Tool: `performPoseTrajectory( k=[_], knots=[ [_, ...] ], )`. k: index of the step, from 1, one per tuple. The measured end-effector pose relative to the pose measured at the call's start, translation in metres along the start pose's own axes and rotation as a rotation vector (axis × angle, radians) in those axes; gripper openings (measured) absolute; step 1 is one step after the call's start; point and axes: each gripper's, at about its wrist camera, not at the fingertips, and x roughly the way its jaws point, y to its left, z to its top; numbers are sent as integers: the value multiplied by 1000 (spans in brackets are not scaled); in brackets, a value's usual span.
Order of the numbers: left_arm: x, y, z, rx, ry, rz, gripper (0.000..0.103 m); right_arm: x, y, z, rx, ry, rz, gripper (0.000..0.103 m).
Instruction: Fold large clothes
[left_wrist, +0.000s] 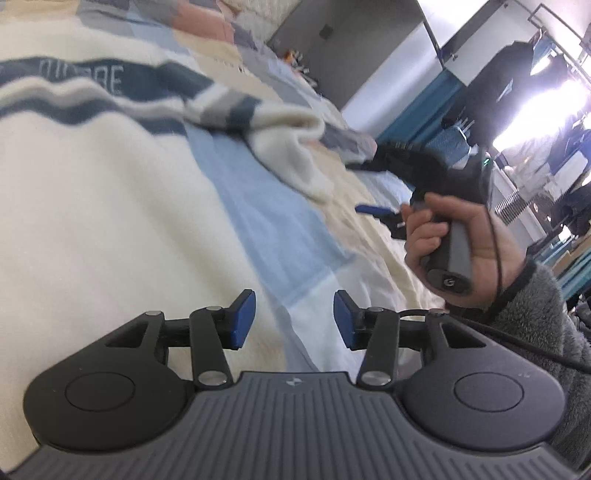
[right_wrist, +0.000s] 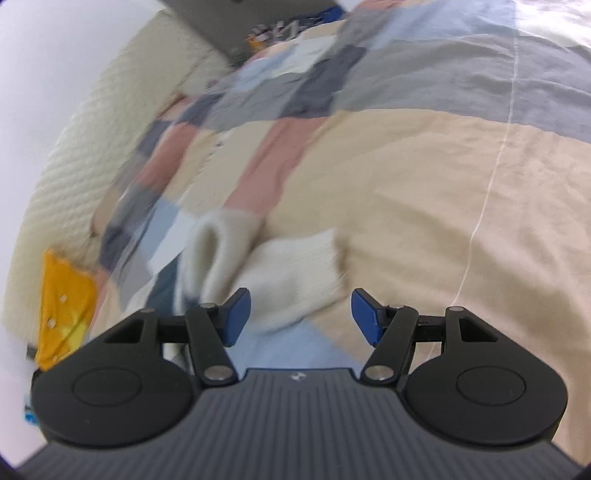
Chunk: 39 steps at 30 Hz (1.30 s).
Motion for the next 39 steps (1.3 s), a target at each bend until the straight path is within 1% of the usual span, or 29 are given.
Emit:
performPoseTrajectory(
  k=[3, 5, 7, 9, 11, 12, 14, 16, 17, 19, 20, 23, 27, 30, 32, 35, 39],
  knots=[
    [-6, 14, 7, -28, -36, 26, 53, 21, -4, 12, 5, -11, -5, 64],
    [-9, 26, 9, -49, -52, 47, 53, 38, -5, 18, -15, -5, -3, 63],
    [-8, 37, 14, -65, -66, 78, 53, 54, -6, 19, -21, 24, -5, 62],
    [-9, 46, 18, -79, -83, 93, 53, 69, -4, 18, -43, 79, 5, 56],
    [-9, 57, 24, -90, -95, 100, 53, 80, 0, 18, -81, 104, -13, 45],
    [-9, 60, 26, -88, -103, 108, 53, 83, -1, 21, -95, 99, -21, 40],
    [-11, 67, 29, -83, -122, 126, 53, 86, -6, 31, -66, 92, -19, 21],
    [-11, 73, 33, -99, -128, 140, 53, 85, -13, 43, -16, 103, 13, 14],
    [-11, 75, 34, -112, -132, 140, 53, 81, -12, 49, -26, 93, 17, 13],
    [-9, 77, 36, -124, -141, 137, 53, 70, 0, 65, -110, 45, 8, 12],
    [-9, 77, 37, -125, -144, 138, 53, 66, 5, 74, -132, 31, 5, 12],
    [-9, 74, 35, -122, -142, 144, 53, 55, 22, 112, -171, -15, 14, 11],
    [-10, 72, 36, -119, -149, 161, 53, 42, 50, 165, -246, -106, -14, 10],
    [-9, 70, 35, -108, -149, 182, 53, 31, 59, 200, -256, -175, -33, 10],
    [-7, 69, 36, -85, -146, 202, 53, 29, 56, 216, -249, -199, -39, 10],
    [-4, 67, 35, -60, -143, 223, 53, 36, 43, 227, -255, -240, -80, 10],
    [-1, 70, 36, -60, -134, 234, 53, 60, -3, 221, -177, -212, -110, 10]
  ],
)
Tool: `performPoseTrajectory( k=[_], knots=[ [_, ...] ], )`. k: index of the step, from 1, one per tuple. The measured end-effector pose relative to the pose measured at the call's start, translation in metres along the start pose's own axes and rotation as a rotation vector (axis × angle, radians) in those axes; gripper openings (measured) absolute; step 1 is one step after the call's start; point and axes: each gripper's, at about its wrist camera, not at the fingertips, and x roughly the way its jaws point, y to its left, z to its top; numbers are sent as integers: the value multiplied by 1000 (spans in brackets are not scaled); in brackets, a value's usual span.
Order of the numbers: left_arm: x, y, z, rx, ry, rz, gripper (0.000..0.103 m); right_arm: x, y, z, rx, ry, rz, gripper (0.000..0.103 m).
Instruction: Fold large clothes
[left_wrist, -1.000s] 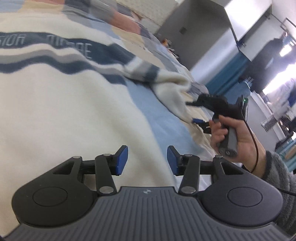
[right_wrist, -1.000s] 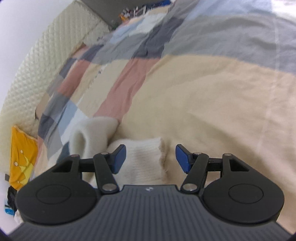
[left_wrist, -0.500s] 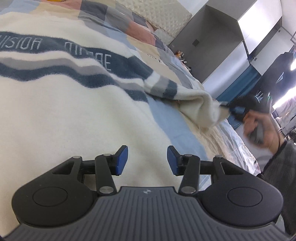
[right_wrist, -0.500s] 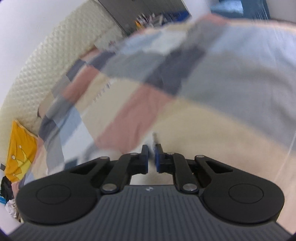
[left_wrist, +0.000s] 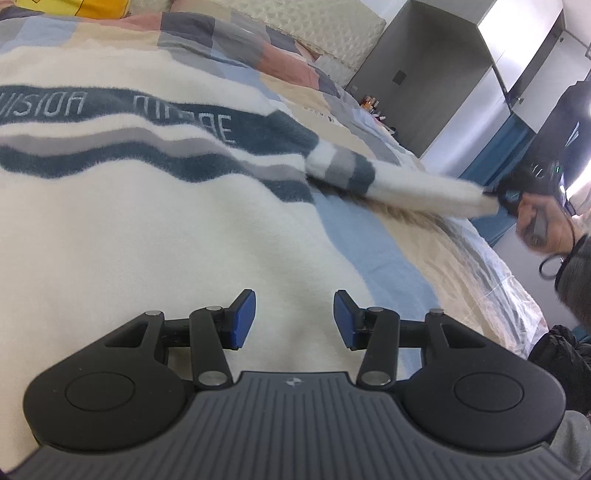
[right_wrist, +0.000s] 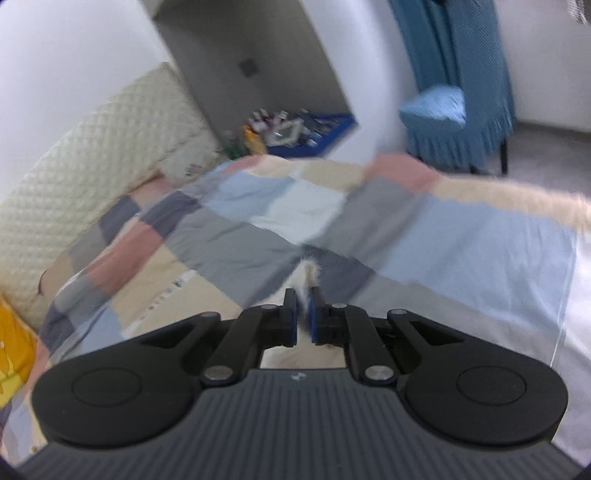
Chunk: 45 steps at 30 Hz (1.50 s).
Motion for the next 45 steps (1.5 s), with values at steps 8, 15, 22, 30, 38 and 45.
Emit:
performPoseTrajectory(
  k=[8, 15, 22, 30, 38, 45],
  knots=[
    [5, -15, -2, 163, 15, 137, 53, 42, -68, -56, 121, 86, -39, 11],
    [3, -12, 2, 126, 14, 149, 53, 32, -71, -57, 94, 103, -13, 45],
    [-10, -12, 9, 84, -12, 200, 76, -2, -66, -72, 118, 91, 60, 71],
    [-27, -8, 18, 69, -52, 248, 85, 10, -46, -110, 210, 157, 140, 83],
    [-27, 2, 34, 67, -59, 385, 85, 42, -46, -111, 292, 91, 165, 83],
    [-18, 10, 41, 42, -50, 399, 85, 64, -62, -99, 378, 25, 135, 55]
  ],
)
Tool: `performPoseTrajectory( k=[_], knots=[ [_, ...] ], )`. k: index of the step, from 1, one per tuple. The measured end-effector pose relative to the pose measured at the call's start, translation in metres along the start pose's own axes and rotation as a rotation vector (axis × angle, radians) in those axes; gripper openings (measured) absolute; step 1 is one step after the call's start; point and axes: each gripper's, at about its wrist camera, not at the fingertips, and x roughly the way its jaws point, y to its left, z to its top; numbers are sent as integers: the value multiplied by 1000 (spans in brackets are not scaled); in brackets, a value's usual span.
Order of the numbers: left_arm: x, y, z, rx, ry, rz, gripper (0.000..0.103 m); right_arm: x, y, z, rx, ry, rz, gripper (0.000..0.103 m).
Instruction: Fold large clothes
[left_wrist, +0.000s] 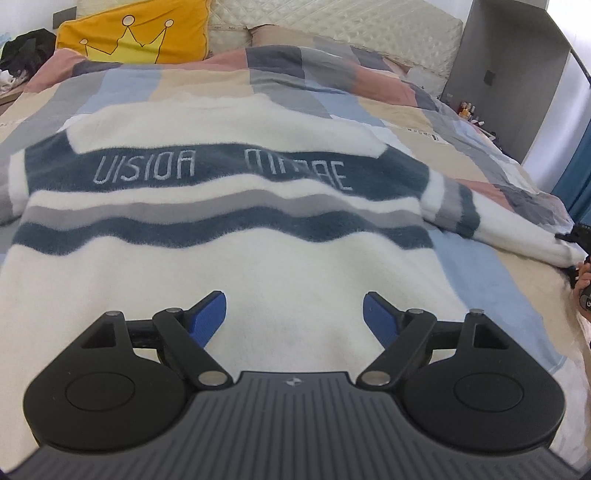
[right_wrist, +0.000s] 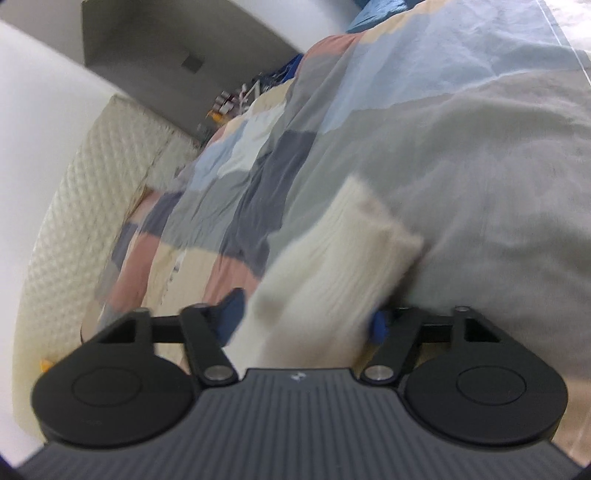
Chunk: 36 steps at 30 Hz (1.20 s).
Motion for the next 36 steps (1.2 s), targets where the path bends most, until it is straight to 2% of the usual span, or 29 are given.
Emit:
performPoseTrajectory(
  k=[1, 2, 5, 7, 9, 12, 18, 23, 29, 36],
  knots=[
    [1, 0, 0, -6, 2, -6, 85, 1, -2, 3, 5, -12, -16, 40],
    [2, 1, 0, -13, 5, -8, 85, 3, -4, 6, 4, -18, -32, 31],
    [5, 2, 1, -8, 6, -1, 85, 6, -4, 13, -31, -30, -58, 15],
    [6, 5, 2, -13, 7, 7, 85, 5, 1, 19, -48, -45, -54, 12],
    [6, 7, 4, -23, 6, 6, 85, -1, 7, 27, -19, -73, -8, 10],
    [2, 11, 7, -33, -5, 10, 85, -11, 33, 34, -63, -104, 29, 10],
    [-15, 25, 15, -66, -50, 8, 85, -49, 124, 41, -249, -155, 119, 10],
    [-31, 51, 20, -155, -83, -17, 85, -93, 197, 32, -396, -200, 206, 10],
    [-56, 82, 27, -198, -142, -30, 85, -147, 276, -4, -541, -243, 345, 10],
    [-84, 115, 32, -189, -201, -13, 85, -195, 355, -86, -719, -228, 509, 10]
  ],
)
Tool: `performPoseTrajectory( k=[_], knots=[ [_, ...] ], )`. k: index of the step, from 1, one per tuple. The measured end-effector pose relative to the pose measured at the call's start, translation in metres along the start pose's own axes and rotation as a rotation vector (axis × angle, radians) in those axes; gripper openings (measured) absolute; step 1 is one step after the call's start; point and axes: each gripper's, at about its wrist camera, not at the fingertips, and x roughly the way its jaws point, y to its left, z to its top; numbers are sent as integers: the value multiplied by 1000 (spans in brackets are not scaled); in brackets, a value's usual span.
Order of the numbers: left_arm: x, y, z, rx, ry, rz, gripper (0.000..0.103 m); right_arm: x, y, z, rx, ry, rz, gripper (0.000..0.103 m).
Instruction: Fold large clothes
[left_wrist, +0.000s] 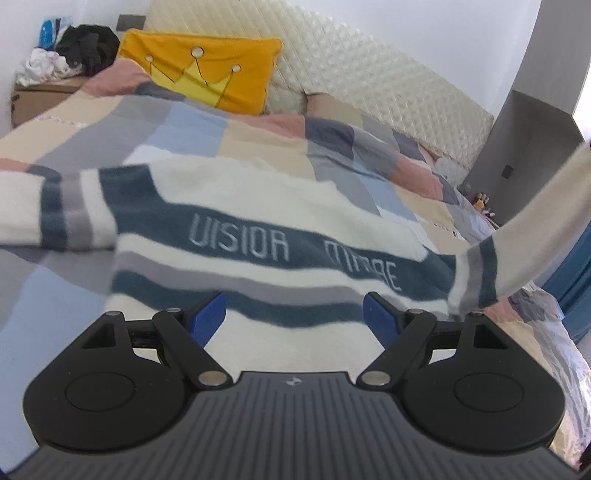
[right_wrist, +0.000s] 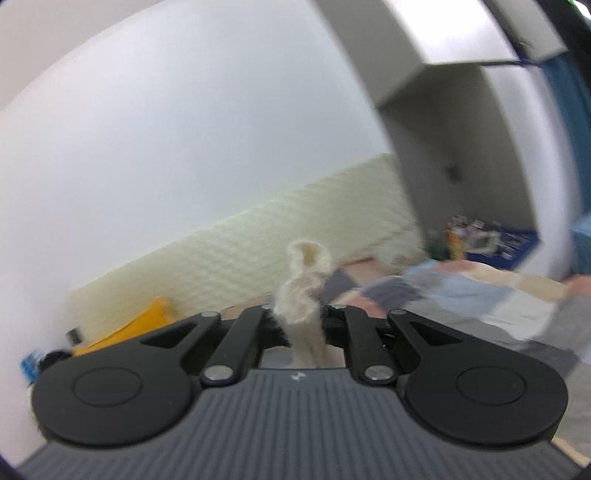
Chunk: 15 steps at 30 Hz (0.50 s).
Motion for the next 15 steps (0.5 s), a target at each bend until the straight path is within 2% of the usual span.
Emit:
performPoseTrajectory(
  k=[2, 8, 15],
  knots=[
    [-6, 11, 3, 1, -31, 17, 85, -3, 35, -6, -50, 3, 64, 10],
    [-20, 48, 15, -100, -75, 36, 85, -13, 134, -41, -193, 34, 256, 10],
    [-41, 79, 23, -174, -123, 62, 85, -32, 206, -117, -313, 128, 446, 10]
  ],
)
